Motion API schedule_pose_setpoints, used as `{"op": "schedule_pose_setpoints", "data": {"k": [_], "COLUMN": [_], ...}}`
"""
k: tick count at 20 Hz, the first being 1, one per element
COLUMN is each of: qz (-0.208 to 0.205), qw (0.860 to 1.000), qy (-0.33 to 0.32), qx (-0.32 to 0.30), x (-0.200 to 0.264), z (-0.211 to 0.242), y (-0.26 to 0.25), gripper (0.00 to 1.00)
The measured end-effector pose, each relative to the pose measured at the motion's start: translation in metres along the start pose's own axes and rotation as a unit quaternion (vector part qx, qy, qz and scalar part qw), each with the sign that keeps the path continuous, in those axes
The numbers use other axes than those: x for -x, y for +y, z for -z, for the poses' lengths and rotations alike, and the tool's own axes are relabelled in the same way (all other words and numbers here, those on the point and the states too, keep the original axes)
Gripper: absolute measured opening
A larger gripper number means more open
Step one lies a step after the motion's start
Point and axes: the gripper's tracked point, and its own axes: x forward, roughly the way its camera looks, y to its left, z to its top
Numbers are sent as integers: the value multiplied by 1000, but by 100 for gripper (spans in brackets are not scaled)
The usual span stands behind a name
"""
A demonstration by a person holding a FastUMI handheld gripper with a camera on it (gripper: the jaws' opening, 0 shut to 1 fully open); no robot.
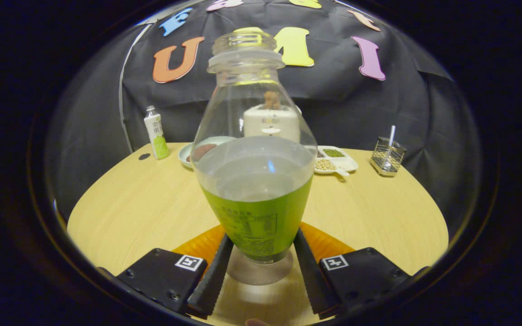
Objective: Take the bottle from table, then pour the juice into the cup, finally place the bottle on the coaster
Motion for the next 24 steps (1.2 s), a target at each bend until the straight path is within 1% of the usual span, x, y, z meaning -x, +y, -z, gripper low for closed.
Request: {"op": "schedule_pose_setpoints", "data": {"k": [5,8,24], "qz": [-9,-9,-21], "qw": [1000,1000,999], "qy": [11,15,14], "qx": [14,8,21], "x": [-4,-7,-3], "z": [12,16,18], "y": [4,2,4], "gripper": [82,82,83]}}
